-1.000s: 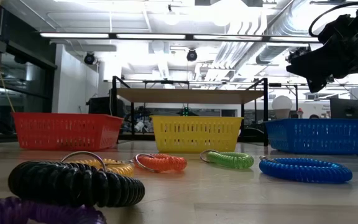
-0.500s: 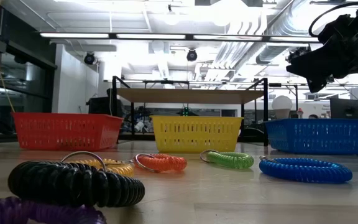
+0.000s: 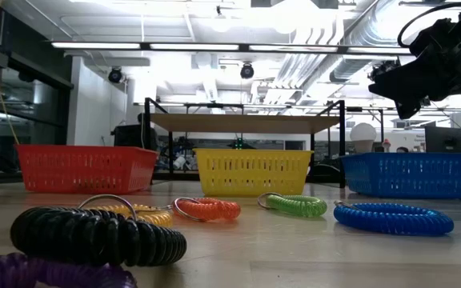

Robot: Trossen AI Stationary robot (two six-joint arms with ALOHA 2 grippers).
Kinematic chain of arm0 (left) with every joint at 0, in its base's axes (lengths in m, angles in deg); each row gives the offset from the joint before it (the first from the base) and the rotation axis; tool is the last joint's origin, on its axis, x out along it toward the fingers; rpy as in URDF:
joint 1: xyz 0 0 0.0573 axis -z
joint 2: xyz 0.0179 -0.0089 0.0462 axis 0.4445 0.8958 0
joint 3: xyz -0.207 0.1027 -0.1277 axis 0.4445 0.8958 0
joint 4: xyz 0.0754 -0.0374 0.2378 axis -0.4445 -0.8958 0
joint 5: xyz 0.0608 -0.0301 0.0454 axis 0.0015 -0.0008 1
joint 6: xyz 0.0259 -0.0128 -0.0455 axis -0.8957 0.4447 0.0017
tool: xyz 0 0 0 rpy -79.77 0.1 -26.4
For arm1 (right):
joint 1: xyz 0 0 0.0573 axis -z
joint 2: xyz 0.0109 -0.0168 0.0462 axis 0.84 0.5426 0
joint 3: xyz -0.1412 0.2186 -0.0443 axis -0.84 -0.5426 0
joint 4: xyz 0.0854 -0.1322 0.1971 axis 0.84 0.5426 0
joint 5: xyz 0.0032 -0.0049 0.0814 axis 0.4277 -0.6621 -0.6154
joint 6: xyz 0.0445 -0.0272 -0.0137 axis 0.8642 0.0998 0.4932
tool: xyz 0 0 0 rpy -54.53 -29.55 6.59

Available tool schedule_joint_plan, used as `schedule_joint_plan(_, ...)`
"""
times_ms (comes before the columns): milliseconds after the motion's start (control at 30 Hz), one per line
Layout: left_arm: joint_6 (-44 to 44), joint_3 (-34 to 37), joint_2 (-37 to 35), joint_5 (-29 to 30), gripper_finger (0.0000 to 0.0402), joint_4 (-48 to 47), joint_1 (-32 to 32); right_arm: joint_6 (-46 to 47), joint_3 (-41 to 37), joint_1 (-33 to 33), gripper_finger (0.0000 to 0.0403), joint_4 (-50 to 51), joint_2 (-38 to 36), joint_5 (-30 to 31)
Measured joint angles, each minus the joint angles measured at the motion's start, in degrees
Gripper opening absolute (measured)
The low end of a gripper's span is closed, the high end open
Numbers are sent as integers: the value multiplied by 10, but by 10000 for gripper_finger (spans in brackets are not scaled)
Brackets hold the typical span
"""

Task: Pick & Place Office Desk Supplies
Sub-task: Put the red rubber band into the red bin

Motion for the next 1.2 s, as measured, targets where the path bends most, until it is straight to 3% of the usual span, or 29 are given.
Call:
schedule_joint_plan(1000,40,1,0,-8,29,-26,18,0,0,0,94,0,0,0)
schedule_joint_plan(1200,40,2,0,-9,4,-28,18,0,0,0,94,0,0,0)
